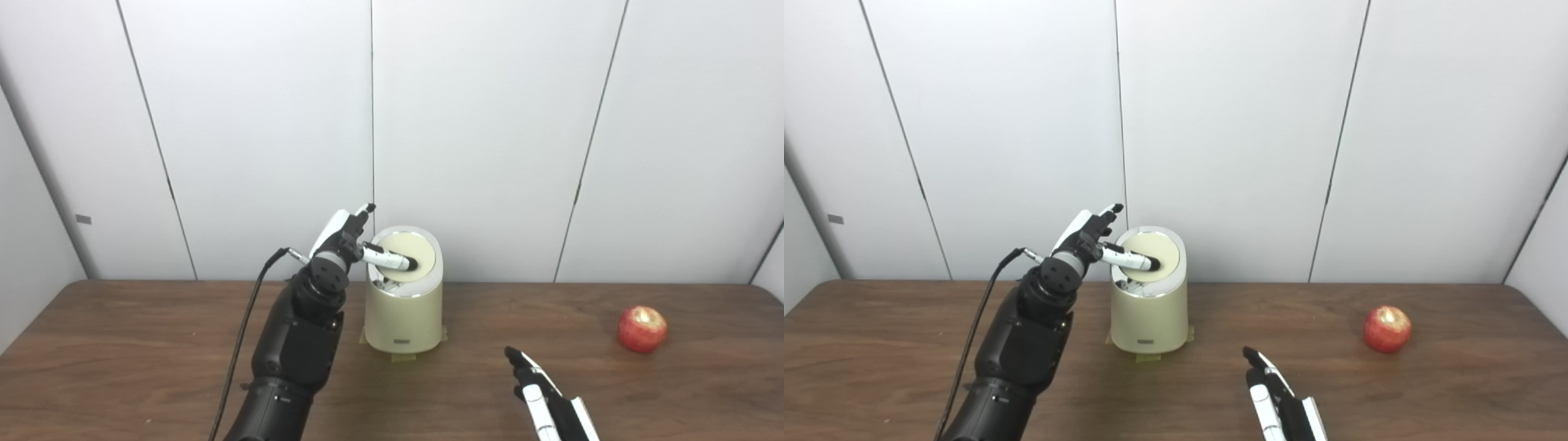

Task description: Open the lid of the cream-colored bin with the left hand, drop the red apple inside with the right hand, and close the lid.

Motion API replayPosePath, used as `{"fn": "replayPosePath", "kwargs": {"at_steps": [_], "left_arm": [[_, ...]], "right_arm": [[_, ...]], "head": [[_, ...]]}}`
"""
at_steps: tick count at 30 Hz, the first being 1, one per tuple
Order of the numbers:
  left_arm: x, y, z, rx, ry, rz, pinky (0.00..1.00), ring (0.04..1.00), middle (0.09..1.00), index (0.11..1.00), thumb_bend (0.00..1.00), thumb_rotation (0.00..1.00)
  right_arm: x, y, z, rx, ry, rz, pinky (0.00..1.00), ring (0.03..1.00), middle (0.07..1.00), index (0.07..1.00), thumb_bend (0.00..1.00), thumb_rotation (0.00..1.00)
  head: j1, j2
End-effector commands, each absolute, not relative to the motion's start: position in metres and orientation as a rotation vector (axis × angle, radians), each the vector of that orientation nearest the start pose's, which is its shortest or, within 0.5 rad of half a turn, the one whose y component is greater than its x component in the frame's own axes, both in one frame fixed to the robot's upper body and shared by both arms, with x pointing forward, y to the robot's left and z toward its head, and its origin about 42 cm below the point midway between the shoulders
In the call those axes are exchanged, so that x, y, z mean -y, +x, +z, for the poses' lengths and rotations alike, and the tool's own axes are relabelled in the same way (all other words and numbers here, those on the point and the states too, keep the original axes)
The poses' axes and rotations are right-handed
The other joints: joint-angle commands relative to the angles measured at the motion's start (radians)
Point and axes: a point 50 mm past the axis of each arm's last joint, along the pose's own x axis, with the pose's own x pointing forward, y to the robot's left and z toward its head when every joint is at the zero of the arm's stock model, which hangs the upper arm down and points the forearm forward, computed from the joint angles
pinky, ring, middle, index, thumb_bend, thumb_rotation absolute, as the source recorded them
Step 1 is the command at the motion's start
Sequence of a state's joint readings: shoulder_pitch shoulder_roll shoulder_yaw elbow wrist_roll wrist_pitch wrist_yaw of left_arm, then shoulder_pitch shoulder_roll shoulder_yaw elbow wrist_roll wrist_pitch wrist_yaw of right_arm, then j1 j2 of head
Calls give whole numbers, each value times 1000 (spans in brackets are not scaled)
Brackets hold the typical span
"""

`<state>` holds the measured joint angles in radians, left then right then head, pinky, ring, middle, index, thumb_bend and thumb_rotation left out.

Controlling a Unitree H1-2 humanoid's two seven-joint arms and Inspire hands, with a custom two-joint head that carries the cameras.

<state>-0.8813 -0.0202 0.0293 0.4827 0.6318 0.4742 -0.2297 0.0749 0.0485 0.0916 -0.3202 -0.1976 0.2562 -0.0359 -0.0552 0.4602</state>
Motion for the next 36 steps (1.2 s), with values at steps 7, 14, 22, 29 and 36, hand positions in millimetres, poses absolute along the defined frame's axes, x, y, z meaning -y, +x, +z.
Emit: {"fn": "replayPosePath", "kwargs": {"at_steps": [7,14,22,29,36], "left_arm": [[-108,518,309,4,843,-131,837,923,981,988,866,6],[-102,516,297,66,1050,-154,831,906,958,981,936,15],[-101,514,289,105,1142,-183,969,959,988,982,930,0],[-99,515,286,104,1180,-190,963,949,984,981,912,0],[-103,519,284,101,1183,-185,938,935,975,975,906,0]], "right_arm": [[176,261,171,82,-99,-9,919,945,929,866,487,987],[176,261,171,86,-94,-6,926,947,928,867,493,980],[176,263,171,89,-85,-6,916,945,927,865,502,977],[176,265,171,93,-82,-3,916,948,934,866,503,974],[175,266,172,96,-84,-2,906,943,927,864,507,970]], "head": [[-7,5],[-14,1],[-10,-3],[-12,-7],[-12,-11]]}}
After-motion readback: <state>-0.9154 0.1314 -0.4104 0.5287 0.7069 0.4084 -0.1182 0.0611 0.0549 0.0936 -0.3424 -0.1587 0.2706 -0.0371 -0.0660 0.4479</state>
